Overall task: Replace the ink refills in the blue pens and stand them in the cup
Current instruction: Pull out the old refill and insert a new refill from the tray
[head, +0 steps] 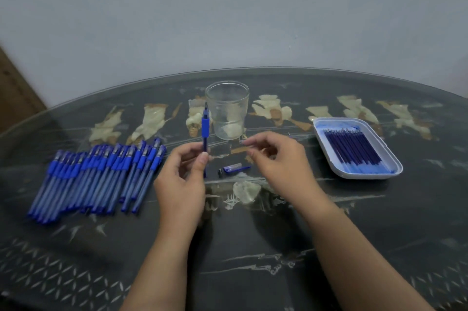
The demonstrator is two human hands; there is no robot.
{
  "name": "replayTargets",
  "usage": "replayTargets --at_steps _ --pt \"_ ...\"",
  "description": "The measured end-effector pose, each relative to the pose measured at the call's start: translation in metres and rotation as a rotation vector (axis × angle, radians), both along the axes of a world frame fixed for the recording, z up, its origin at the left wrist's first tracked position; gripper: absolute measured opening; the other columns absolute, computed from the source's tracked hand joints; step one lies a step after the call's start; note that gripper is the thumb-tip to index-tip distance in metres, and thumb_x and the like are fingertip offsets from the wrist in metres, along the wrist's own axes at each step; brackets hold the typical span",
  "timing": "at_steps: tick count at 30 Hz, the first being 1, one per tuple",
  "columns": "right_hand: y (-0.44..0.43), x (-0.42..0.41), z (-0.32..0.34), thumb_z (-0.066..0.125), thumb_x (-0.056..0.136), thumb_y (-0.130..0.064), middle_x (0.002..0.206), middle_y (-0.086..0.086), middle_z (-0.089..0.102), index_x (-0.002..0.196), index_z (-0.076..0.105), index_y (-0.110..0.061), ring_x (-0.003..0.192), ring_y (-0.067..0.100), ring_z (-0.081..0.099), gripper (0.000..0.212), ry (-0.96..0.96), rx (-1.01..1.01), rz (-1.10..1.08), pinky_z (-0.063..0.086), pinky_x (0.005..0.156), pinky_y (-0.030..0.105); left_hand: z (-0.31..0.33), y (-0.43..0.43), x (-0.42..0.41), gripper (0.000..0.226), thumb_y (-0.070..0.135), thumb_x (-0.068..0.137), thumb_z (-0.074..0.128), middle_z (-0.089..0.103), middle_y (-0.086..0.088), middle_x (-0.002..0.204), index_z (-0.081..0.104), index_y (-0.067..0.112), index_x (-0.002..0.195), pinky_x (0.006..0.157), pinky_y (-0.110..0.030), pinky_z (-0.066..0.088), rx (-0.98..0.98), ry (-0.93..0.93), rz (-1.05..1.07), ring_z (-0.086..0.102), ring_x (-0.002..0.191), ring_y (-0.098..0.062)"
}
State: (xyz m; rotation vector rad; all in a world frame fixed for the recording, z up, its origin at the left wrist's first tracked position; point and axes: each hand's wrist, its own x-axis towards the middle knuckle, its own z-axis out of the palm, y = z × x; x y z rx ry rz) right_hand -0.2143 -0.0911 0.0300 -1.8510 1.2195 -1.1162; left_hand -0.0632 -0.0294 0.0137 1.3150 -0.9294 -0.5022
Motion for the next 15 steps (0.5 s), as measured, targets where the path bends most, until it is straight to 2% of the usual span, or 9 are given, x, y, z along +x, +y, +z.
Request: replayTargets --at_steps 2,3,7,12,15 --pt "0.000 0.010 -0.013 0.070 0.086 -0.018 0.081 -0.015 0.057 0.096 0.072 -0.028 0.076 0.001 0.047 0.014 0.176 -0.121 0.006 0.038 0.074 0.013 -0.002 0.002 0.007 0.019 0.009 0.091 0.062 0.071 0.004 0.093 0.064 0.028 0.094 0.080 -0.017 0.050 0.020 -0.001 0.032 0.067 0.091 -0.006" --pt "-0.001 0.015 -0.019 0.071 0.086 -0.023 0.082 -0.015 0.051 0.100 0.072 -0.030 0.084 0.006 0.045 0.016 0.267 -0.195 0.004 0.035 0.078 0.016 -0.003 0.002 0.010 0.020 0.008 0.092 0.061 0.071 0.006 0.093 0.064 0.027 0.094 0.079 -0.015 0.050 0.028 -0.004 0.043 0.066 0.090 -0.004" --pt "-0.001 0.029 -0.039 0.076 0.080 -0.033 0.089 -0.005 0.043 0.104 0.073 -0.030 0.090 0.019 0.041 0.025 0.449 -0.383 -0.017 0.041 0.083 0.033 -0.009 0.000 0.014 0.021 0.006 0.092 0.060 0.070 0.009 0.093 0.064 0.026 0.096 0.078 -0.011 0.048 0.075 -0.030 0.036 0.065 0.088 0.001" --pt "-0.004 0.034 -0.046 0.079 0.077 -0.029 0.089 -0.006 0.038 0.086 0.071 -0.029 0.086 0.017 0.037 0.012 0.479 -0.412 -0.029 0.041 0.078 0.033 -0.012 -0.002 0.014 0.021 0.005 0.092 0.060 0.070 0.007 0.096 0.066 0.024 0.097 0.077 -0.007 0.047 0.080 -0.058 0.007 0.065 0.090 0.001" --pt "-0.005 0.034 -0.038 0.074 0.083 -0.026 0.087 -0.009 0.040 0.087 0.069 -0.026 0.089 0.014 0.039 0.007 0.334 -0.311 -0.033 0.036 0.081 0.023 -0.013 -0.003 0.014 0.024 0.005 0.092 0.061 0.070 0.009 0.095 0.065 0.029 0.095 0.079 -0.010 0.049 0.081 -0.076 -0.005 0.065 0.091 0.000"
